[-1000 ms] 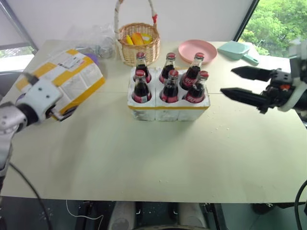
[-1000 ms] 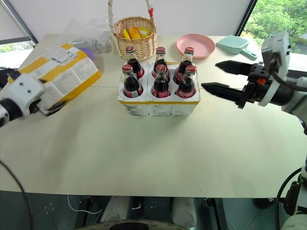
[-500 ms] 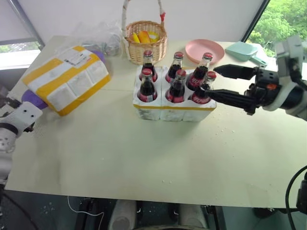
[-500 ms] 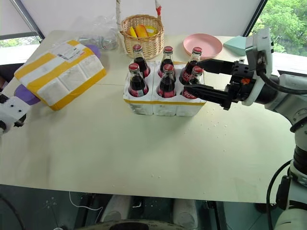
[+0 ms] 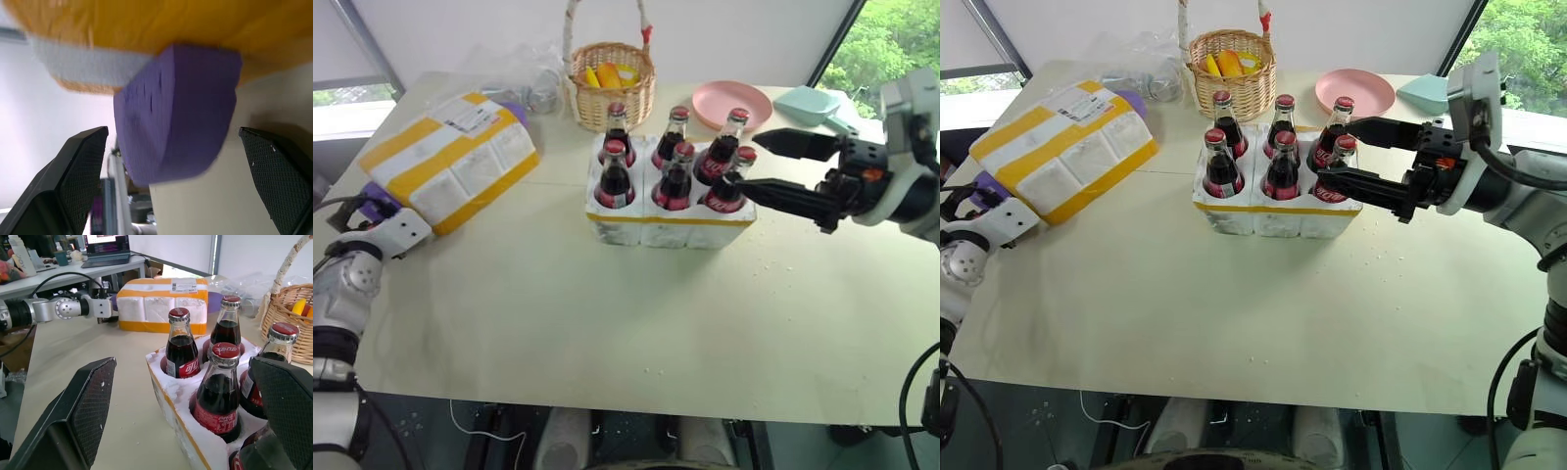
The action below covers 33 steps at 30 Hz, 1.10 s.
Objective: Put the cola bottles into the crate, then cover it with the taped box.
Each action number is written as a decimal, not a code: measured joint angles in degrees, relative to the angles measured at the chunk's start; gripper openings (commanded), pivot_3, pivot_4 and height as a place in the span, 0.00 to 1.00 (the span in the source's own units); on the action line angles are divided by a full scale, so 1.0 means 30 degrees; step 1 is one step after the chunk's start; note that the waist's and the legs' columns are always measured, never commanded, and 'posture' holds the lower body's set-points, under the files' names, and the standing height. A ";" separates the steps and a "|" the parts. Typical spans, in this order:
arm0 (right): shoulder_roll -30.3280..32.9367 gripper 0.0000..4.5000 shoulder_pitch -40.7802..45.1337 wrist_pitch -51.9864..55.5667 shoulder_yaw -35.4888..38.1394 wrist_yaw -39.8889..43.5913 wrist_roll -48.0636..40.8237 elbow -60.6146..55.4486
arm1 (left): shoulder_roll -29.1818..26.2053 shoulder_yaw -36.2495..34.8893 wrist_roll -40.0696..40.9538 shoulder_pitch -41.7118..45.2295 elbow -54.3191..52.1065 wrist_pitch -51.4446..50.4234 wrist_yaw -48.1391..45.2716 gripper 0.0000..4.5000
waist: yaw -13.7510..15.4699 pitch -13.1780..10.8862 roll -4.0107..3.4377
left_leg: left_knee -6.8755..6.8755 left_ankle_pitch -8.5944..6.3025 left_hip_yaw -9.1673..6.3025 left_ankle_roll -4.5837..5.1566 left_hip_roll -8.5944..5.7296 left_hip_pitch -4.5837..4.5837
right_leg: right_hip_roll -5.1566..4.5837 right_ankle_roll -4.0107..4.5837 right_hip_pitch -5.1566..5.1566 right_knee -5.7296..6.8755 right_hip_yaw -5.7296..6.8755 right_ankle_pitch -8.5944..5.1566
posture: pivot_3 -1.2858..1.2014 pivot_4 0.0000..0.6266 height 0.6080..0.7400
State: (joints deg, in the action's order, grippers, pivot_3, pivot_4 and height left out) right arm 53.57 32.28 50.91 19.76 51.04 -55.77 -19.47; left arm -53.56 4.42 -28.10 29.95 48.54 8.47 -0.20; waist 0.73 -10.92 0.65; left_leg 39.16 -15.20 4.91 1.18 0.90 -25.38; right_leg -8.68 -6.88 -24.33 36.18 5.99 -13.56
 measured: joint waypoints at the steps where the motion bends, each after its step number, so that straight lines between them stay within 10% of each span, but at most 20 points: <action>1: 0.0038 0.99 -0.0075 0.0001 0.0081 -0.0025 -0.0085 -0.0055 | 0.0035 0.0283 -0.0110 0.0446 0.0520 0.0081 0.0141 1.00 | -0.0013 0.0002 0.0004 | 0.0001 0.0000 0.0000 0.0000 -0.0001 0.0001 | 0.0000 -0.0002 0.0000 0.0000 0.0000 0.0001 | 0.52 0.24 1.00; 7: 0.0067 1.00 -0.0363 0.0000 0.0406 -0.0390 -0.0289 -0.0317 | 0.0336 0.1483 -0.0852 0.2285 0.2709 0.0877 0.0653 0.94 | -0.0048 0.0002 0.0005 | 0.0001 0.0004 0.0001 -0.0004 0.0003 0.0005 | 0.0014 -0.0003 -0.0002 0.0008 0.0000 0.0001 | 0.52 0.24 1.00; 16: 0.0130 1.00 -0.0757 -0.0021 0.0459 -0.0640 -0.0422 -0.0499 | 0.0414 0.1640 -0.0537 0.3689 0.4107 0.1416 0.1129 0.11 | -0.0010 0.0008 0.0006 | 0.0008 0.0008 0.0004 -0.0007 -0.0003 0.0008 | 0.0001 -0.0005 0.0002 0.0009 -0.0001 0.0002 | 0.52 0.24 1.00; 33: 0.2079 1.00 -0.2362 -0.0414 0.1204 0.1301 0.0607 0.0304 | -0.1043 0.0139 0.2133 0.5365 -0.3226 0.3314 -0.3447 0.11 | 0.0019 -0.0008 0.0078 | 0.0027 0.0031 -0.0004 -0.0045 0.0003 -0.0005 | 0.0005 -0.0005 0.0005 0.0008 -0.0001 0.0002 | 0.52 0.24 1.00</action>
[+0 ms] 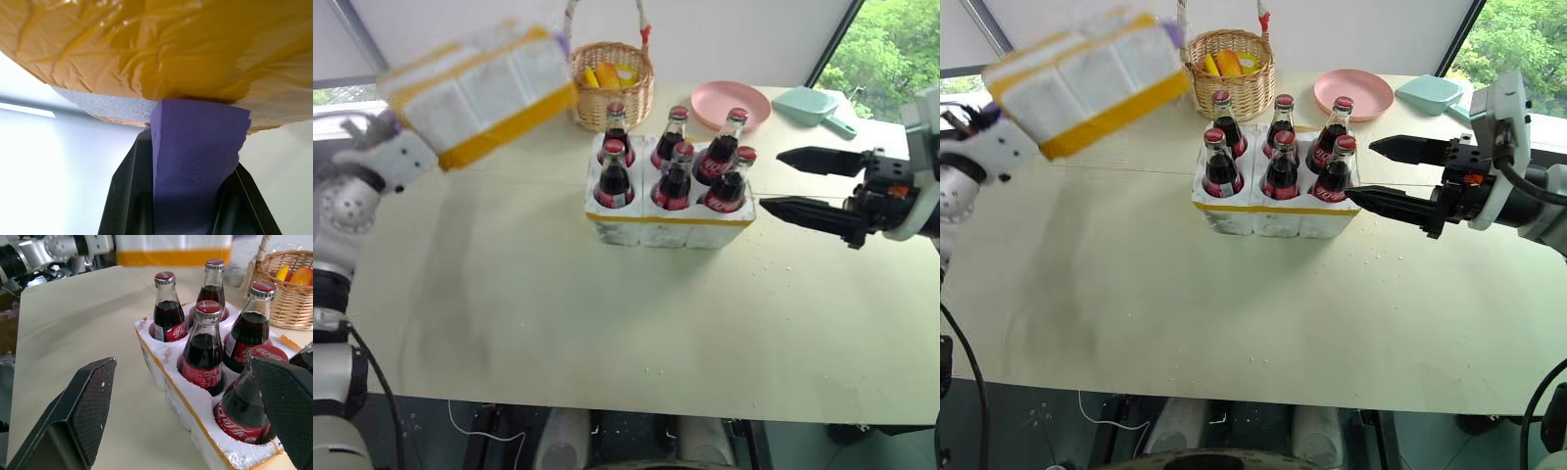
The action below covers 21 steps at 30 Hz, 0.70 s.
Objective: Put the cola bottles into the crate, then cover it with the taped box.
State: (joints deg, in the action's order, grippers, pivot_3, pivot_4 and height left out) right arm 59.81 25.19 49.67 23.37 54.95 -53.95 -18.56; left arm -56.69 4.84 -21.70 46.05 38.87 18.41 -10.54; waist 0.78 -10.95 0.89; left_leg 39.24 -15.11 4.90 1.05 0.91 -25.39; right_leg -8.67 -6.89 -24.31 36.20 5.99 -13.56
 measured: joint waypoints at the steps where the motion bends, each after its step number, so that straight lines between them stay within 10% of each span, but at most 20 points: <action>1: -0.0001 1.00 -0.0003 -0.0055 -0.0004 0.0036 0.0157 0.0093 | 0.0037 0.0000 0.0191 0.0485 -0.1018 0.0297 -0.0537 0.11 | 0.0017 0.0000 0.0000 | 0.0002 0.0001 0.0001 -0.0001 -0.0003 0.0000 | -0.0001 0.0000 0.0001 0.0000 0.0000 0.0000 | 0.52 0.24 1.00; 10: -0.0071 1.00 -0.0218 -0.0440 -0.0070 -0.0358 0.0763 0.0617 | 0.3587 0.0910 0.1519 0.2357 -0.8076 -0.1427 -0.4866 0.11 | -0.0135 0.0000 0.0000 | 0.0022 0.0032 0.0004 -0.0042 -0.0005 0.0012 | 0.0035 -0.0016 0.0022 0.0004 -0.0001 0.0007 | 0.52 0.24 1.00; 21: 0.0046 1.00 -0.1798 -0.0389 0.1315 -0.0467 0.0638 -0.0140 | 0.3656 0.1866 0.0903 0.2911 -0.8376 -0.0145 -0.7703 0.11 | 0.0016 -0.0001 -0.0001 | 0.0030 0.0038 -0.0011 -0.0031 -0.0014 0.0008 | 0.0023 -0.0016 0.0041 -0.0005 -0.0001 0.0007 | 0.52 0.24 1.00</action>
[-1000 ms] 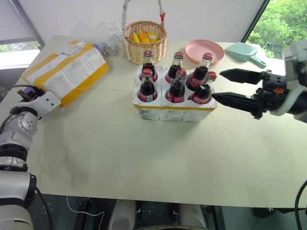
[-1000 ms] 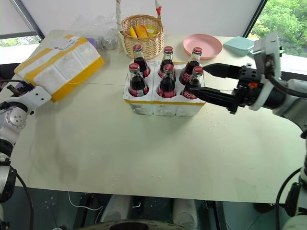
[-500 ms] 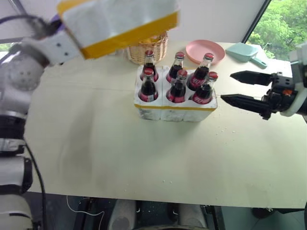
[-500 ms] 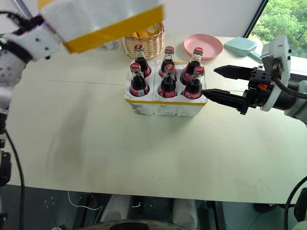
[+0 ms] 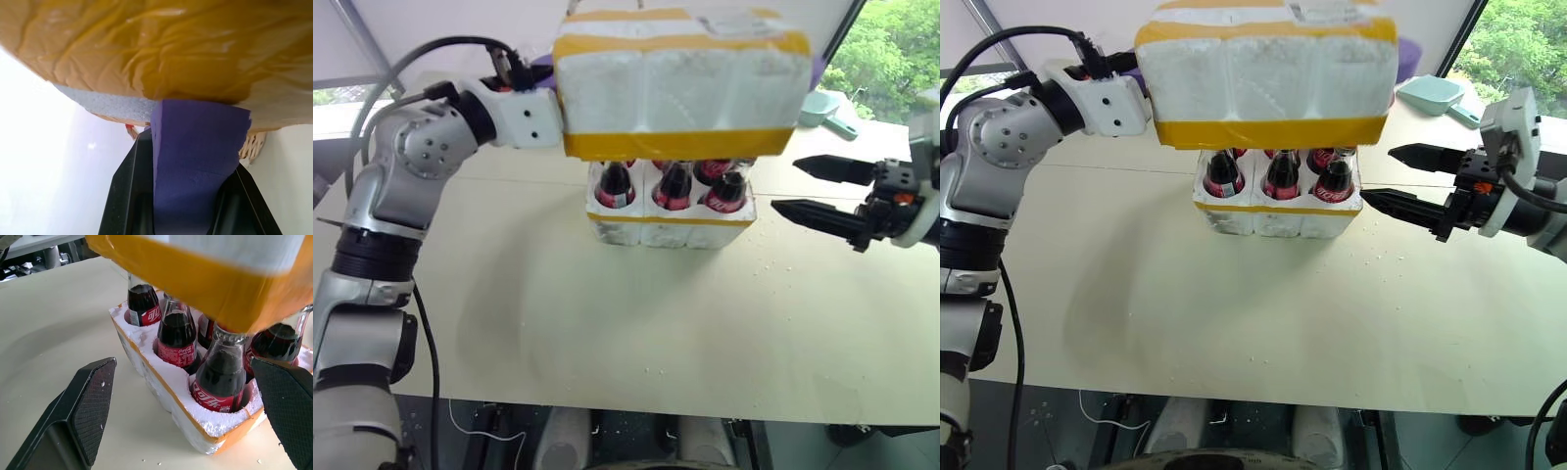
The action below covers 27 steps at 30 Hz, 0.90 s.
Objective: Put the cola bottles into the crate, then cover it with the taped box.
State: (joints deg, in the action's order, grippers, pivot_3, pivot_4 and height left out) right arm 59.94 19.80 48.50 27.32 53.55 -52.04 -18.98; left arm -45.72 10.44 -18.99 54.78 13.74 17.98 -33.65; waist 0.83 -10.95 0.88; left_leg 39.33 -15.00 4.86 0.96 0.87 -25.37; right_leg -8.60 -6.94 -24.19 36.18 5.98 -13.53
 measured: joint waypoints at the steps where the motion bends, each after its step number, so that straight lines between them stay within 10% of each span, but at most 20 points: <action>1: 0.0003 1.00 -0.0127 0.0003 0.0146 -0.0041 -0.0009 -0.0037 | 0.0004 0.0014 -0.0017 0.0011 0.0355 0.0343 -0.0043 0.11 | -0.0012 0.0000 0.0001 | 0.0000 0.0000 -0.0001 0.0000 0.0000 0.0002 | 0.0001 0.0000 0.0002 0.0001 0.0000 0.0000 | 0.52 0.24 1.00; 25: -0.0051 1.00 -0.2115 0.0401 0.1550 -0.1161 -0.0781 -0.1152 | 0.1727 0.2035 -0.4790 0.2036 0.5174 0.4774 0.3433 0.11 | -0.0009 -0.0001 0.0005 | 0.0024 0.0000 -0.0021 0.0012 -0.0009 0.0003 | -0.0002 -0.0011 0.0025 0.0005 0.0001 0.0006 | 0.52 0.24 1.00; 27: -0.0050 1.00 -0.2150 0.0401 0.1683 -0.1216 -0.0781 -0.1158 | 0.1706 0.2033 -0.4834 0.2003 0.5157 0.4716 0.3433 0.34 | 0.0005 -0.0001 0.0005 | 0.0027 0.0001 -0.0025 0.0013 -0.0009 0.0003 | -0.0002 -0.0011 0.0027 0.0005 0.0001 0.0006 | 0.52 0.24 1.00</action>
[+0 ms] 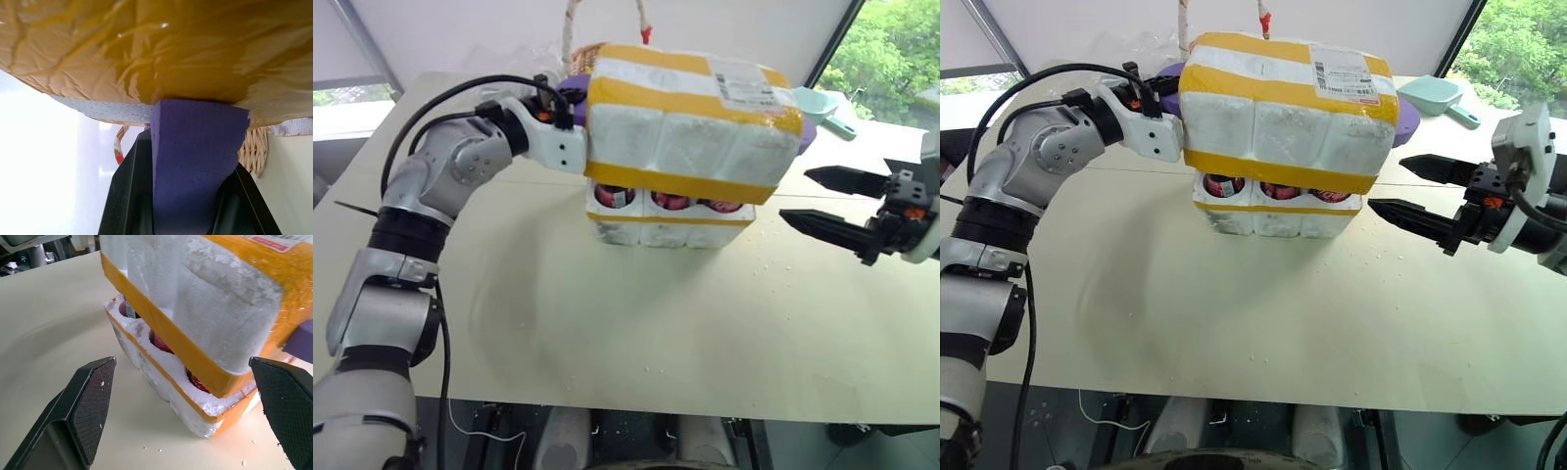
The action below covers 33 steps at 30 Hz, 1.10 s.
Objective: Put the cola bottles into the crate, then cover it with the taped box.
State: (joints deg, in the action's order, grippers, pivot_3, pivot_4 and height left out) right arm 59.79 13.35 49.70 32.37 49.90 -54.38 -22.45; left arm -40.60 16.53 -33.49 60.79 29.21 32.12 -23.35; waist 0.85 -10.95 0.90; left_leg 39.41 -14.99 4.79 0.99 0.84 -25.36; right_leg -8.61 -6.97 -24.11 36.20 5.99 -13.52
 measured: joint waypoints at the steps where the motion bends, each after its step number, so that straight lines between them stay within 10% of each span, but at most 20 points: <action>1: 0.0000 1.00 -0.0056 0.0000 0.0041 -0.0024 -0.0005 -0.0020 | -0.0050 -0.0009 0.0003 -0.0138 -0.0101 -0.0055 0.0004 0.40 | -0.0014 0.0001 0.0000 | 0.0000 0.0000 -0.0001 0.0000 0.0001 0.0000 | 0.0000 0.0000 0.0001 0.0000 -0.0001 0.0000 | 0.52 0.24 1.00; 6: -0.0001 1.00 -0.0544 0.0000 0.0185 -0.0047 -0.0011 -0.0090 | -0.0515 -0.0014 0.0099 -0.1729 -0.0845 -0.0499 -0.0258 0.97 | -0.0042 0.0000 0.0000 | 0.0000 0.0000 -0.0004 -0.0001 0.0006 0.0001 | 0.0005 0.0000 -0.0002 0.0003 0.0000 0.0000 | 0.52 0.24 1.00; 15: 0.0004 1.00 -0.0412 -0.0022 0.0095 0.0089 0.0098 0.0160 | -0.2905 -0.1497 0.2244 -0.4781 -0.3880 -0.1047 -0.2473 0.99 | -0.0051 0.0001 -0.0003 | 0.0000 0.0000 -0.0010 -0.0001 0.0020 0.0006 | 0.0003 0.0001 -0.0001 0.0005 -0.0001 0.0000 | 0.52 0.24 1.00; 19: 0.0005 1.00 -0.0725 -0.0103 -0.0058 0.0432 0.0497 0.0507 | -0.5398 -0.3146 0.7833 -0.9030 -0.5923 -0.2195 -0.6977 0.99 | -0.0212 0.0002 -0.0014 | -0.0003 0.0000 -0.0043 -0.0001 0.0055 0.0013 | 0.0000 0.0003 -0.0013 0.0005 -0.0005 -0.0001 | 0.52 0.24 1.00; 27: 0.0006 1.00 -0.0797 -0.0876 -0.0682 0.1267 0.1573 0.1599 | -0.8937 -0.9113 2.4674 -1.3892 -0.9754 -2.0210 -1.7001 0.99 | 0.0011 -0.0007 -0.0022 | 0.0013 0.0000 -0.0095 -0.0002 0.0071 0.0025 | 0.0005 0.0002 0.0030 0.0010 -0.0005 -0.0008 | 0.52 0.24 1.00; 33: 0.0014 1.00 -0.0813 -0.1083 -0.1089 0.2083 0.1977 0.1740 | -0.8736 -1.0312 2.7253 -1.1270 -0.9329 -2.4191 -1.7219 0.99 | -0.0069 -0.0001 -0.0032 | 0.0012 0.0001 -0.0079 -0.0001 0.0013 0.0039 | 0.0017 -0.0001 0.0046 0.0012 -0.0003 -0.0008 | 0.52 0.24 1.00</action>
State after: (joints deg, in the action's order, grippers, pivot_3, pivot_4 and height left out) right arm 59.83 10.91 46.46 29.10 56.15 -48.45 -17.23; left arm -66.81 -14.40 48.27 26.98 1.22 -40.45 -75.01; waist 0.64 -10.96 0.80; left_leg 39.45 -14.99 4.55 0.99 0.88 -25.25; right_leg -8.55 -6.97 -23.97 36.24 5.98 -13.54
